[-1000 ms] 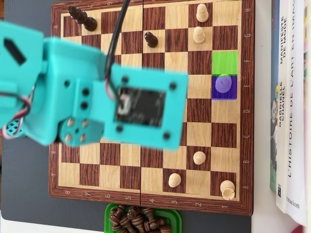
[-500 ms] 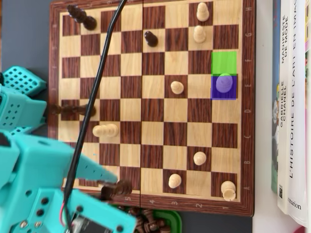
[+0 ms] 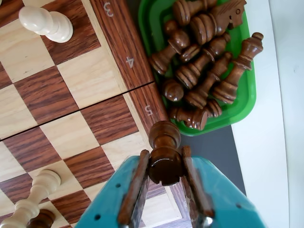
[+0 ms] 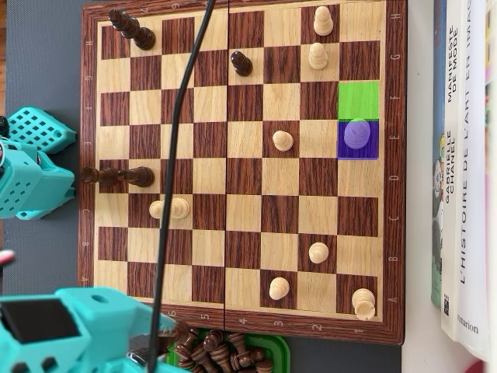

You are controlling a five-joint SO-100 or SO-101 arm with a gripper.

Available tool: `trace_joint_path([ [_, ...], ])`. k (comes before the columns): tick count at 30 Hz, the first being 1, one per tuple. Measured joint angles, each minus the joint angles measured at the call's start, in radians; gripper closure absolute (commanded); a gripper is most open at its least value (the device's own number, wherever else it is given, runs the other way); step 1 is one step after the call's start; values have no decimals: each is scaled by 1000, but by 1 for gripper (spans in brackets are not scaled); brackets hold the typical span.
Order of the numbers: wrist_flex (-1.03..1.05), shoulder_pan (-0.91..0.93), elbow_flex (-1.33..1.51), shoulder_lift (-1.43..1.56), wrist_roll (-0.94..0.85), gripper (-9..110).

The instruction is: Play chess

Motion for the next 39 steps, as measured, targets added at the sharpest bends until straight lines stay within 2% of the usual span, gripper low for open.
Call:
trace_joint_path([
  [12, 0, -2, -272, -267, -66, 96],
  [21, 0, -11, -281, -273, -66, 96],
  [26, 0, -15, -281, -273, -66, 90],
  [39, 0, -48, -281, -273, -66, 89],
])
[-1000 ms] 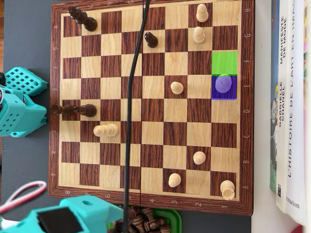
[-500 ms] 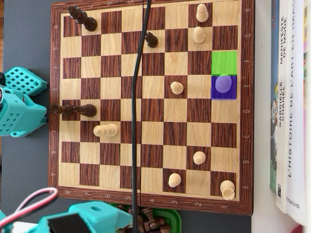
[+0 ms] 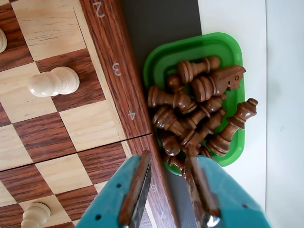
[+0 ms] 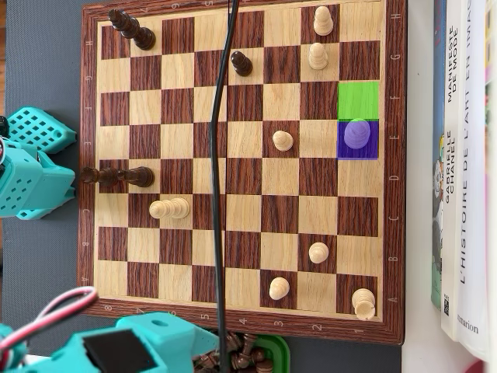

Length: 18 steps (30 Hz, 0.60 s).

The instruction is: Play chess

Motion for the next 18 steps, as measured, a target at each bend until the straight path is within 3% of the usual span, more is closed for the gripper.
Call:
trace_joint_path([
  [7, 0, -57, -3, 15, 0, 89],
  [18, 92, -247, -3, 288, 0, 89],
])
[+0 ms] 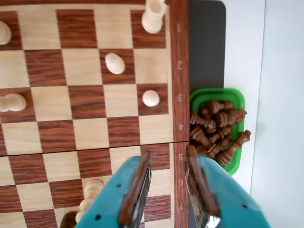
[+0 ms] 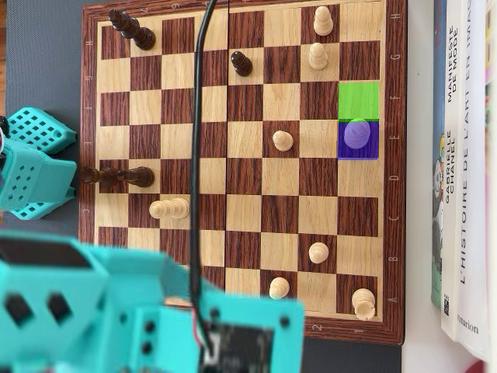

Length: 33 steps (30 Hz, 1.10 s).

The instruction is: Play chess

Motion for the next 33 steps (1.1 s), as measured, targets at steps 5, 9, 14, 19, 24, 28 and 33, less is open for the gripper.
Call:
trace_joint_path([
  [5, 5, -141, 0, 41, 48, 89],
  [9, 6, -235, 0, 43, 176, 89],
  [14, 6, -327, 0, 43, 298, 89],
  [19, 6, -374, -2, 28, 396, 89],
  [24, 6, -396, -64, -94, 428, 89],
  [28, 6, -414, -155, -189, 428, 89],
  [33, 6, -414, -233, -278, 428, 89],
])
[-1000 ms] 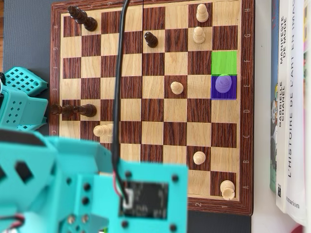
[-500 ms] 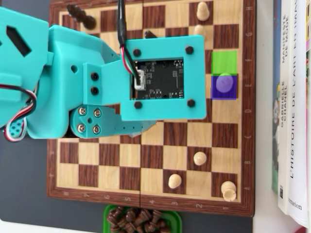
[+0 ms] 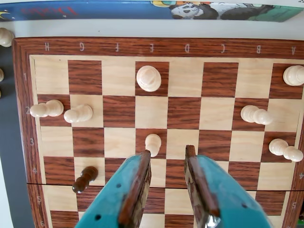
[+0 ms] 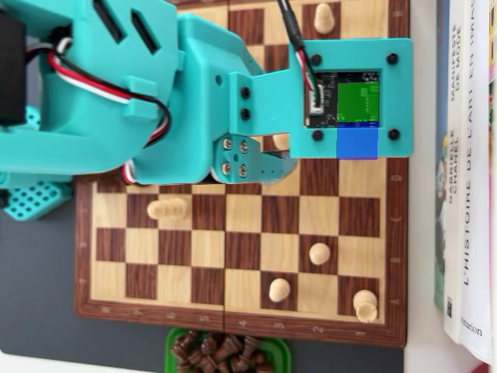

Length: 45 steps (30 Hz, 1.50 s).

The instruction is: Play chess

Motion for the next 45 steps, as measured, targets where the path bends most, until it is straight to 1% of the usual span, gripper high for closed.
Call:
trace_joint_path([
  [12, 0, -28, -181, -212, 0, 89],
  [19, 0, -49, -249, -287, 0, 89],
  [28, 0, -58, -267, -310, 23, 89],
  [33, 0, -60, -268, -310, 25, 84],
  [45, -37, -60, -282, -344, 25, 84],
])
